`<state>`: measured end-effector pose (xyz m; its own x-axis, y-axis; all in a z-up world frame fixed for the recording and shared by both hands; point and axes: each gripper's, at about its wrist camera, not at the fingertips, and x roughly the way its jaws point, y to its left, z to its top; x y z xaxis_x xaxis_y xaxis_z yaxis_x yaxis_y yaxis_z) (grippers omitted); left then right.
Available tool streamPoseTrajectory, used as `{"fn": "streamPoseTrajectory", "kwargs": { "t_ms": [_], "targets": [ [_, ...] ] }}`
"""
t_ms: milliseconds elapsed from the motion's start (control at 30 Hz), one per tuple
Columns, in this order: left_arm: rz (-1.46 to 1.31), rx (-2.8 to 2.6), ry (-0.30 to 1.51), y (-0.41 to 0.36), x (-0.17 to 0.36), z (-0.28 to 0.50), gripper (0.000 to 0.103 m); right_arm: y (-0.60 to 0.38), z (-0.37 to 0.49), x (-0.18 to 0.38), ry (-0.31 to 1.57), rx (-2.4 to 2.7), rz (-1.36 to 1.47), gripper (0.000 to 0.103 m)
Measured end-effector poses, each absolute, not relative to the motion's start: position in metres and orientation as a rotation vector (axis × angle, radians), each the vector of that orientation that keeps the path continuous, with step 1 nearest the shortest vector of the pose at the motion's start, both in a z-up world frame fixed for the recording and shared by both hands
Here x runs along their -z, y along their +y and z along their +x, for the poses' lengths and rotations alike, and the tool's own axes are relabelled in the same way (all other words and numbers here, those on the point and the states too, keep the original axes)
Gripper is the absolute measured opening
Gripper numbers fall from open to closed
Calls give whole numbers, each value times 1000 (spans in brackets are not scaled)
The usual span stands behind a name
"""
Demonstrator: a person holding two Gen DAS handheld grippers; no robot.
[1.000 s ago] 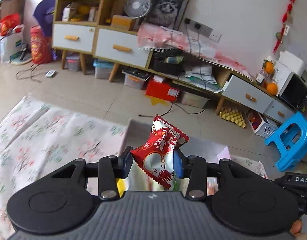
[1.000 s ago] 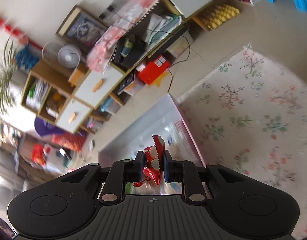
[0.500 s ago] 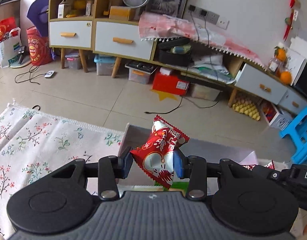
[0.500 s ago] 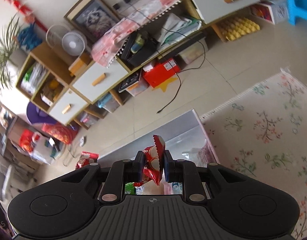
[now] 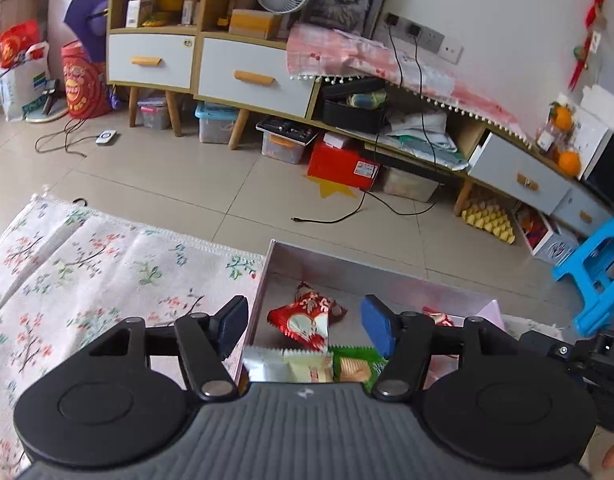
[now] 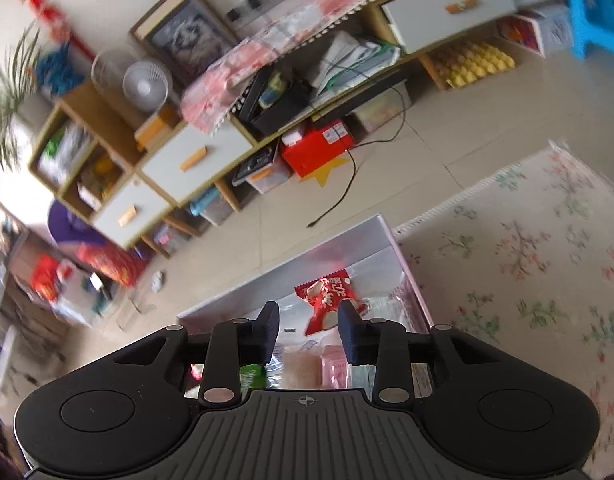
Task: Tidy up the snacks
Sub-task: 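Lower both red candy packs into the pink box and open both grippers, then move both open grippers back toward the gold bar and biscuit pack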
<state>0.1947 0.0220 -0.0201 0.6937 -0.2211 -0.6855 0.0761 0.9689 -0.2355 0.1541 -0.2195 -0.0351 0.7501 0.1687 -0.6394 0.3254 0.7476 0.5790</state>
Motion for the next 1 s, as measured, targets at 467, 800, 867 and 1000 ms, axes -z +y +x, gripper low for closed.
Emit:
{"fn": "streamPoseTrajectory", "kwargs": {
  "t_ms": [467,800,867,1000],
  "targets": [
    [-190,95,890,36,0,118,79,-238,52,7,840,199,827,69],
    [-158,153,911,36,10,74,86,-246,2,21,899,274,735,77],
    [-134,168,932,33,17,75,86,-245,2,22,917,255,667,77],
    [-138,178,981,28,31,85,86,-251,2,29,946,258,656,77]
  ]
}}
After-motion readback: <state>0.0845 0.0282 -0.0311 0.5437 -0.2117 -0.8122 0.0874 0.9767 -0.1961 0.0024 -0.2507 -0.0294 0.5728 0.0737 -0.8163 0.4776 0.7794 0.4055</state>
